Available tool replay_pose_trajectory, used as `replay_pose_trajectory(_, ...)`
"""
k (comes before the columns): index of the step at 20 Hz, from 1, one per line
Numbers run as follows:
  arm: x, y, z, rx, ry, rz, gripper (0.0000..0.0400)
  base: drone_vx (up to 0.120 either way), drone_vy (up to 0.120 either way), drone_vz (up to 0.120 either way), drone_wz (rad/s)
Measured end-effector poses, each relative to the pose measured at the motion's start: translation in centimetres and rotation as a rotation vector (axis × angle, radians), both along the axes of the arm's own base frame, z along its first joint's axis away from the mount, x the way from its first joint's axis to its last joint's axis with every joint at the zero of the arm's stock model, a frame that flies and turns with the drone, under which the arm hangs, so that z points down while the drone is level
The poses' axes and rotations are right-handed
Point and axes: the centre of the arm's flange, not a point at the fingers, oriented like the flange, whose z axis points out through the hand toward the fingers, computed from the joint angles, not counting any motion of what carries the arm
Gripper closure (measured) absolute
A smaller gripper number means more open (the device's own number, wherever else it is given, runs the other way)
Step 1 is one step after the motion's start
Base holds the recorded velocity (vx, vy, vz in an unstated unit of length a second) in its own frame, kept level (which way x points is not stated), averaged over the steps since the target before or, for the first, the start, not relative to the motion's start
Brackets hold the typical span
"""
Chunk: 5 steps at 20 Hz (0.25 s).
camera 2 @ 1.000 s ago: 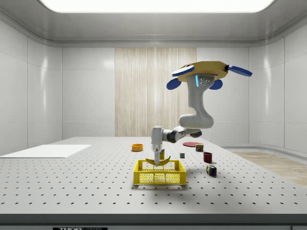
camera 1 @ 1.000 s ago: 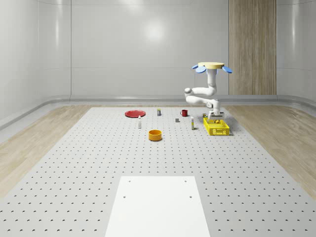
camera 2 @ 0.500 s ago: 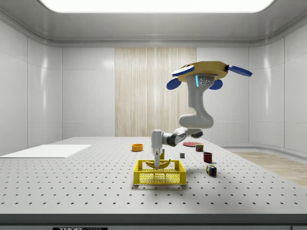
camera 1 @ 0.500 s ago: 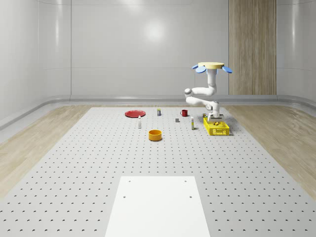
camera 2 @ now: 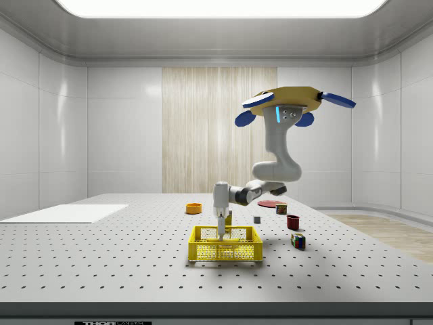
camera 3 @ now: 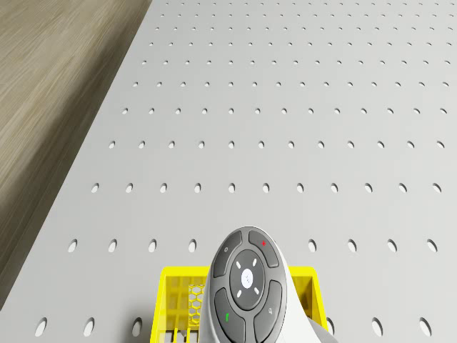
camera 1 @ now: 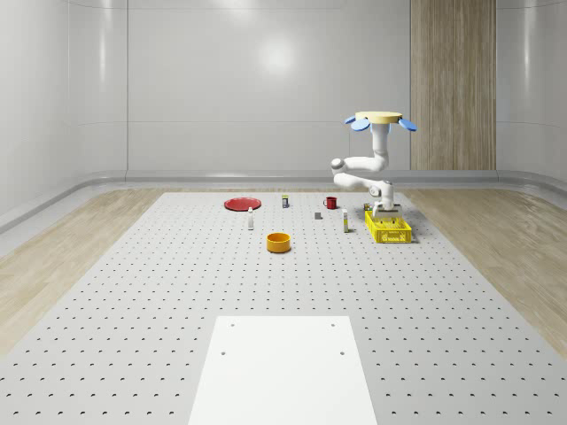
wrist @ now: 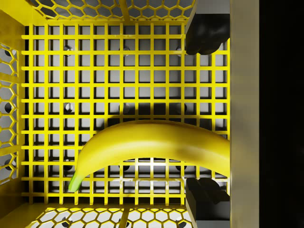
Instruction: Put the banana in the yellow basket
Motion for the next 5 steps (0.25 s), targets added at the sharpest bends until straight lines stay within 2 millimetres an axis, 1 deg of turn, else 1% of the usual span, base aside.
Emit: replay_pose_trajectory(5, 0.0, 0.0, -0.68, 0.001, 0.0, 0.001, 0.0004, 0.0, 0.0, 0.0, 0.0)
